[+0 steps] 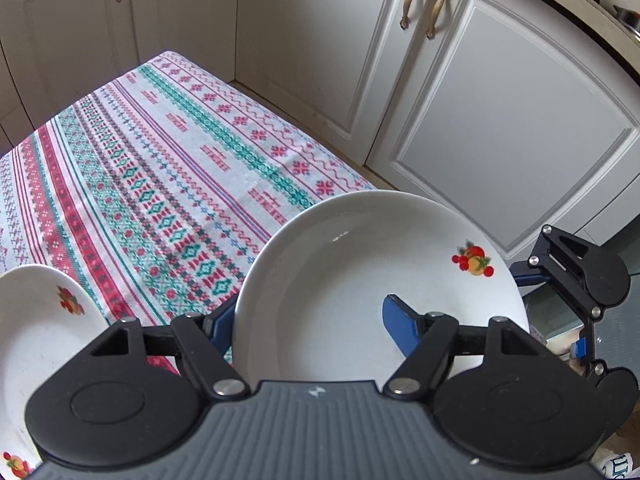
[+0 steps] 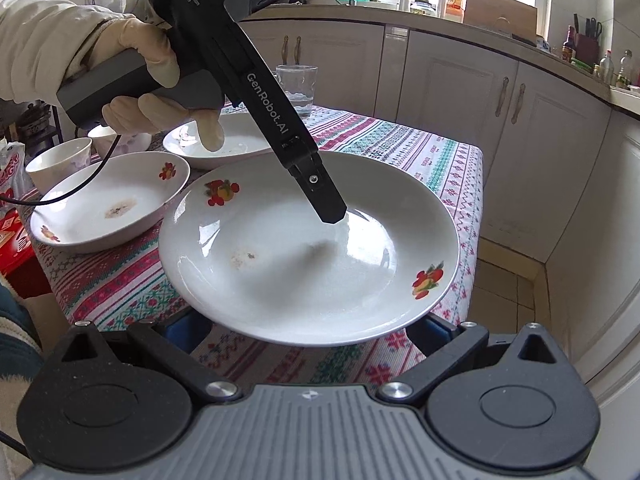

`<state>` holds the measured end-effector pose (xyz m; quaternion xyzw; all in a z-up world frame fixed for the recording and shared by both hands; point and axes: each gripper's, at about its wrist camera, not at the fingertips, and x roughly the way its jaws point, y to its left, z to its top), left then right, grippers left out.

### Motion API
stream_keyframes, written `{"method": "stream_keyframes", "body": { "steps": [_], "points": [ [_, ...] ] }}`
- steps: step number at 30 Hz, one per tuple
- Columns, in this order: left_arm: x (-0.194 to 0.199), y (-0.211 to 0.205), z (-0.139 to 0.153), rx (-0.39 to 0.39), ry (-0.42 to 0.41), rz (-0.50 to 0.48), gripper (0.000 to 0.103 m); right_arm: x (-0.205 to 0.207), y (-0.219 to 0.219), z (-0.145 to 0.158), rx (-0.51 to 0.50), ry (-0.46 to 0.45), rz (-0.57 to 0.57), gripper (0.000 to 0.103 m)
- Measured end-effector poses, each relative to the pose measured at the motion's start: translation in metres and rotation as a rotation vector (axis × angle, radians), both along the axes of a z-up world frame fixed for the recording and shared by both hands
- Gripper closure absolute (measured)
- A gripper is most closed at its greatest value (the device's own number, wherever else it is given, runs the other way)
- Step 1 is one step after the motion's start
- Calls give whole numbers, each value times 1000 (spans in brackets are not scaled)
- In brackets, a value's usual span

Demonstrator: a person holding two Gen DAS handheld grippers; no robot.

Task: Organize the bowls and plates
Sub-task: 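Lift the stained plate with the left tool off the tablecloth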

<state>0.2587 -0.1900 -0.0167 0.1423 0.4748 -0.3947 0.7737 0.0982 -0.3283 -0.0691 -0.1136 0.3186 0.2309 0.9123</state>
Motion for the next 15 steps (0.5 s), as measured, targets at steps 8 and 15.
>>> {"method": "stream_keyframes", "body": {
  "steps": [8,15],
  "points": [
    [24,5,-7,-12,-3,27,29,28,2,1,-22,20,16,0],
    [41,6,-14,-13,-5,43,29,47,4,-2,-30,39,19,0]
  ]
}}
